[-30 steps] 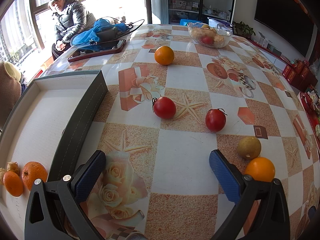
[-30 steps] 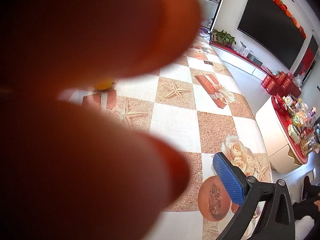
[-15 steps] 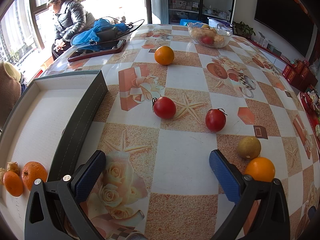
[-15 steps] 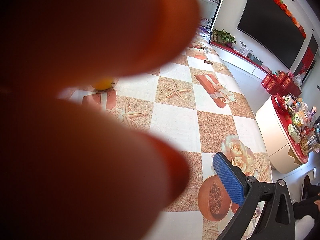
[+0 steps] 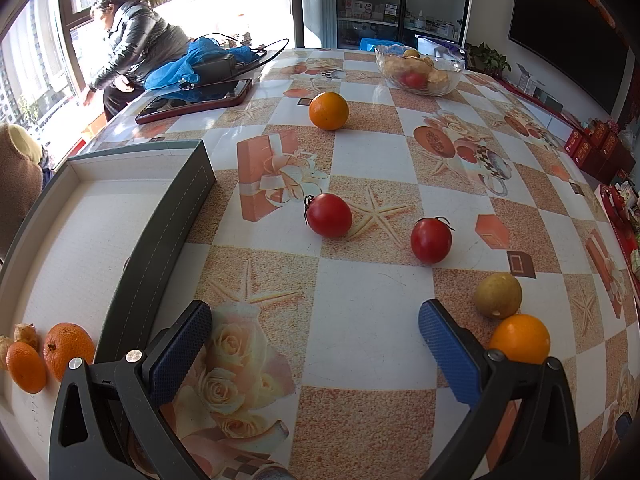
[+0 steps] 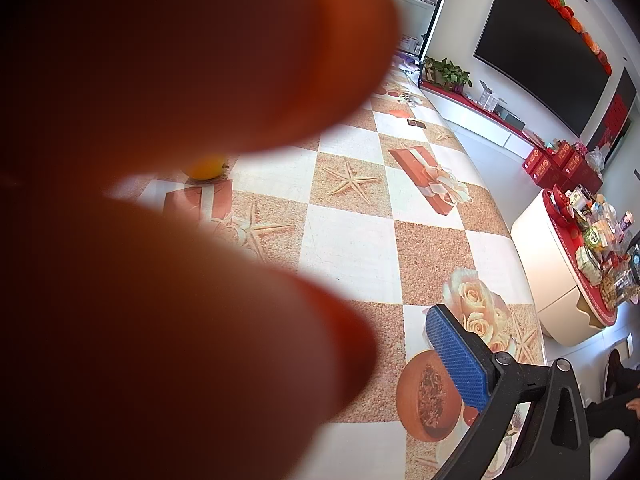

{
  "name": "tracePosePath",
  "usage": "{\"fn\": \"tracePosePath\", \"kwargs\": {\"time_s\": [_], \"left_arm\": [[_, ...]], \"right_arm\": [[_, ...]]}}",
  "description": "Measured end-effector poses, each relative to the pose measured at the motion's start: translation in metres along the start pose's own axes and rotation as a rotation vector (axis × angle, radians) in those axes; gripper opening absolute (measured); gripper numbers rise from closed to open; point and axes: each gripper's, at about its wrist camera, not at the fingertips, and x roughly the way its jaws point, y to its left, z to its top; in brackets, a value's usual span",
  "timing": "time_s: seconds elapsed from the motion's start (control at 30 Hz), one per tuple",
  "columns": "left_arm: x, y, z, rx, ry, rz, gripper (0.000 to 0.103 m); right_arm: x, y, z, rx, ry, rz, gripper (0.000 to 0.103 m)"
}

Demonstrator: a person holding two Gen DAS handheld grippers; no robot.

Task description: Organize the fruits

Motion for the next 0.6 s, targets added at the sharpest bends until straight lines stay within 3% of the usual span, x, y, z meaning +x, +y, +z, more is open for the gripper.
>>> {"fn": "tracePosePath", "kwargs": {"time_s": [0.6], "left_arm": [[0.0000, 0.0001, -0.0001, 0.000, 0.000, 0.000, 0.103]], "right_arm": [[0.0016, 0.0081, 0.0007, -0.017, -0.001, -0.015, 0.103]]}}
